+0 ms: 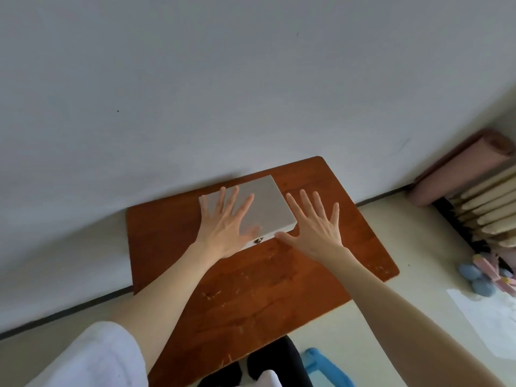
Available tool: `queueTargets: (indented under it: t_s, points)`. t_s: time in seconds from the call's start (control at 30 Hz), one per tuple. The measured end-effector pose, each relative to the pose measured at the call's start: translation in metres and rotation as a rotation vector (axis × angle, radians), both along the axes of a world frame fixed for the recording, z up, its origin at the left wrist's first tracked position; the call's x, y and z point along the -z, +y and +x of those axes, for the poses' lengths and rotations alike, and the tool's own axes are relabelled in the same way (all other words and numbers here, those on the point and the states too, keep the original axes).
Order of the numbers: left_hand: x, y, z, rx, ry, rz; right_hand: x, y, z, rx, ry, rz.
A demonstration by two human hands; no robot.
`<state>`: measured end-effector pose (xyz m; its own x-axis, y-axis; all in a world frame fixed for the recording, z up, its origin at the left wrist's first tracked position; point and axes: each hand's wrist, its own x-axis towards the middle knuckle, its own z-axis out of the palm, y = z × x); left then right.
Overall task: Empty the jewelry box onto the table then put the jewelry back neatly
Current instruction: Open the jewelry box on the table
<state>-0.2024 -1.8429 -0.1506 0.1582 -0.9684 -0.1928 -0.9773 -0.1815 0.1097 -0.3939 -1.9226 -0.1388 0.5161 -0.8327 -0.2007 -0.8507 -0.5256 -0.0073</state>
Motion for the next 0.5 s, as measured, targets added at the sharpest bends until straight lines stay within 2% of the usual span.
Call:
queueTargets:
  t_s: [0.27,0.5]
  points:
    - [0.025,-0.003,0.001,-0.268,0.037,0.03,0.03,-0.049,0.017,-0.261,-0.019,0.099]
    - [0.064,-0.001,-0.028,-0.458,0.038,0.065,0.071,-0.07,0.008,-0.462,-0.161,0.196]
